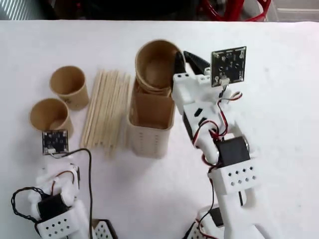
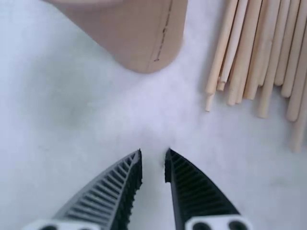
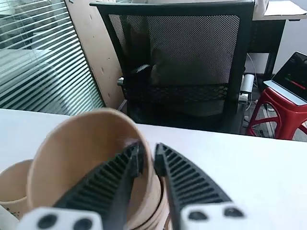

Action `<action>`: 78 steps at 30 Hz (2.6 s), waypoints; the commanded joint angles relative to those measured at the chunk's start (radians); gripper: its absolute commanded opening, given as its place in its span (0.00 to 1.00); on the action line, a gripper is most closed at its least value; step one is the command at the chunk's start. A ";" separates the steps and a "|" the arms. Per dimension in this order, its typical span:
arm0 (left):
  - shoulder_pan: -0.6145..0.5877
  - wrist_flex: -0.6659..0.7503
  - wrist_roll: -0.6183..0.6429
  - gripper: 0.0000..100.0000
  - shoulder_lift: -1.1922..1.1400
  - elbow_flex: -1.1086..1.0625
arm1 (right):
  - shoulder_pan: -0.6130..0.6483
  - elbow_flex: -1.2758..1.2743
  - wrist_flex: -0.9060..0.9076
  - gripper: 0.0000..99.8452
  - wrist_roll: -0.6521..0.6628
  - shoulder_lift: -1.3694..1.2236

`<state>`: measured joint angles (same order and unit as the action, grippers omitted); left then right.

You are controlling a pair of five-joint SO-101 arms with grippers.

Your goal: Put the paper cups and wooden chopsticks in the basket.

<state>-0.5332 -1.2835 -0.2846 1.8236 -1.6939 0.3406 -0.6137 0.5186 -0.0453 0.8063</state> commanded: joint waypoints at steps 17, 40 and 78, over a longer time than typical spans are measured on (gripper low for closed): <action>-0.007 0.000 -0.003 0.10 -0.005 0.002 | 0.005 -0.002 0.110 0.18 0.037 0.226; -0.007 0.000 -0.003 0.10 -0.005 0.002 | 0.077 -0.428 -0.398 0.16 0.037 0.027; -0.007 0.000 -0.003 0.10 -0.005 0.002 | -0.174 -0.795 0.492 0.16 0.038 0.949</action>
<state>-0.5332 -1.2835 -0.2846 1.8236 -1.6939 0.2440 -1.3456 1.0065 -0.0207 1.7668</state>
